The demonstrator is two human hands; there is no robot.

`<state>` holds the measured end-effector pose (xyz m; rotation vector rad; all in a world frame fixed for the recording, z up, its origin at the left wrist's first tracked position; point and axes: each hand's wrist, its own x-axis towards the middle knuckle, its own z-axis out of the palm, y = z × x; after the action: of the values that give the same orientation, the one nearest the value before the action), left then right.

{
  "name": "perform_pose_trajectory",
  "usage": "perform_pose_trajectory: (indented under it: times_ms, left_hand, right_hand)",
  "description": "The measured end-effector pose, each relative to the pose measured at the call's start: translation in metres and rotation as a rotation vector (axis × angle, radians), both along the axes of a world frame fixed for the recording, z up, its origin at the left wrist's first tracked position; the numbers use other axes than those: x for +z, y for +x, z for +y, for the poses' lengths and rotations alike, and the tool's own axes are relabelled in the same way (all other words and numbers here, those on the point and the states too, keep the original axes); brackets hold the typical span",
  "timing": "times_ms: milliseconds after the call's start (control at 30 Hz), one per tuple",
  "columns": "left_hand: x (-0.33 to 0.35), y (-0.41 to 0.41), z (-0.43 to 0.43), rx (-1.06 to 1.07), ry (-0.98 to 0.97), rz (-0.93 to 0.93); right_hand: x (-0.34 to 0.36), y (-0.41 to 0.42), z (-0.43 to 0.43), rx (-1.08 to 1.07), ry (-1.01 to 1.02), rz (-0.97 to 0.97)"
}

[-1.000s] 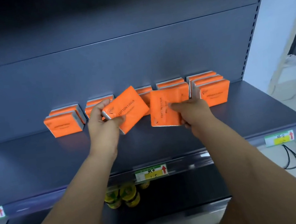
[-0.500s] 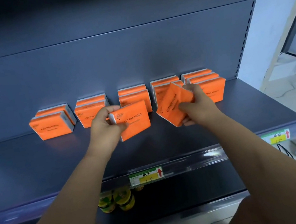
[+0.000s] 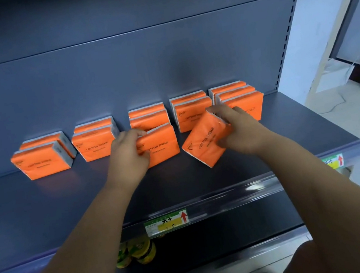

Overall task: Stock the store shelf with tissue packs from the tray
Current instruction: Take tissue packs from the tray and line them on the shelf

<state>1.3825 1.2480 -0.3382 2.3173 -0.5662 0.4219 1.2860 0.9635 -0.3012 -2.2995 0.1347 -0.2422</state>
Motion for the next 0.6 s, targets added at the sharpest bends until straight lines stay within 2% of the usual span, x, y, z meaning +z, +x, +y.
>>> perform_pose_trajectory:
  times_ms: [133,367,467,600]
  left_hand:
    - [-0.001,0.004,-0.008,0.049,0.113,-0.087]
    - [-0.001,0.008,-0.022,0.107,0.115,-0.099]
    - [-0.001,0.009,-0.024,0.111,0.119,-0.102]
    - [-0.003,0.013,-0.025,0.124,0.136,-0.129]
  right_hand:
    - [-0.002,0.002,-0.008,-0.026,-0.046,-0.033]
    - [-0.018,0.004,-0.008,-0.159,-0.327,0.017]
    - [-0.016,0.003,0.001,-0.021,-0.412,-0.074]
    - [-0.013,0.006,0.009,0.192,-0.504,-0.099]
